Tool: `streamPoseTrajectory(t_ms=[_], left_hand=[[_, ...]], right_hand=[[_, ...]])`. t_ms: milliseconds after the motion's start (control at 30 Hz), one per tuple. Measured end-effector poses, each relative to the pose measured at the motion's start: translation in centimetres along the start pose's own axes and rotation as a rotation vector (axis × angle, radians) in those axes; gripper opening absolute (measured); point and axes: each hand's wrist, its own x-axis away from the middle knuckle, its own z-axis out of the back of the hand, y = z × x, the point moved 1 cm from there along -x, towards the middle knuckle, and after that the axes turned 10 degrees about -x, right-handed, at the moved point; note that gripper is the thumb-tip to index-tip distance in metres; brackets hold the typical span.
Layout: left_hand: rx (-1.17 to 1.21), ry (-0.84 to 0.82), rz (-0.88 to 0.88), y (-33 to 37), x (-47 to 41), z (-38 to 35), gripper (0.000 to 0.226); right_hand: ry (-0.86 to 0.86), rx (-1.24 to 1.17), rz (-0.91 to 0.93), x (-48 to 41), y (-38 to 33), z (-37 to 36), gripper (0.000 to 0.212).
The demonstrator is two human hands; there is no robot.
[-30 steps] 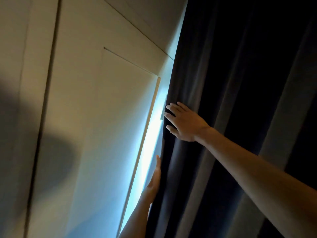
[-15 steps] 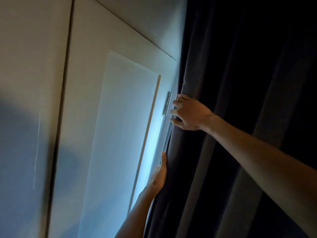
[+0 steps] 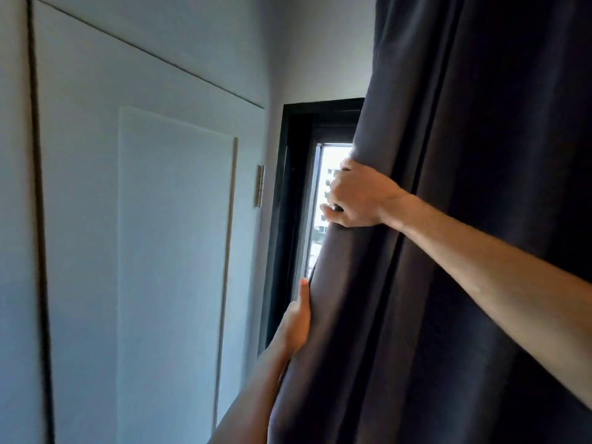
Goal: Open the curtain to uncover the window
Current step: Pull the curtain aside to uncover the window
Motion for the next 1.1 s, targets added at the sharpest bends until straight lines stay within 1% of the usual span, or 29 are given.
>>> streamPoseTrajectory(t_ms=[200,333,400,500,633,733,900,1000,1100], left_hand=[[0.066,-0.109,-0.126,3.1,-0.3,-7.8,0.106],[0.086,-0.176,-0.182,5.4,0.1,-12.6,0.097],[0.063,-0.203,-0.185,6.4,0.6,-15.2,0.099],[0.037,-0.247,-0.178,7.7,1.8,-19.8,0.108],[0.014,-0.274,-0.202,9.6,3.6,-25.8,0.103],[-0.038,-0.316,-0.245,11.1,4.9,-30.0,0.099],[-0.119,-0.385,-0.261,13.9,7.9,-37.0,0.107],[-0.09,-0.476,-0.257,16.0,10.0,-40.9,0.112],[-0.052,-0.577,-0.309,18.0,12.2,-44.7,0.103]], right_hand=[[0.025,0.091,-0.034,8.1,4.1,2.2,0.045],[-0.007,0.151,-0.085,13.8,6.6,3.7,0.043],[-0.008,0.175,-0.11,16.8,7.8,4.5,0.042],[-0.044,0.202,-0.138,21.3,9.3,6.0,0.043],[-0.114,0.236,-0.157,26.9,10.9,8.0,0.041],[-0.137,0.247,-0.184,31.4,12.1,9.4,0.045],[-0.136,0.252,-0.229,39.5,14.2,12.3,0.047],[-0.157,0.275,-0.261,44.2,15.5,13.9,0.046],[-0.203,0.329,-0.335,48.8,16.9,15.5,0.046]])
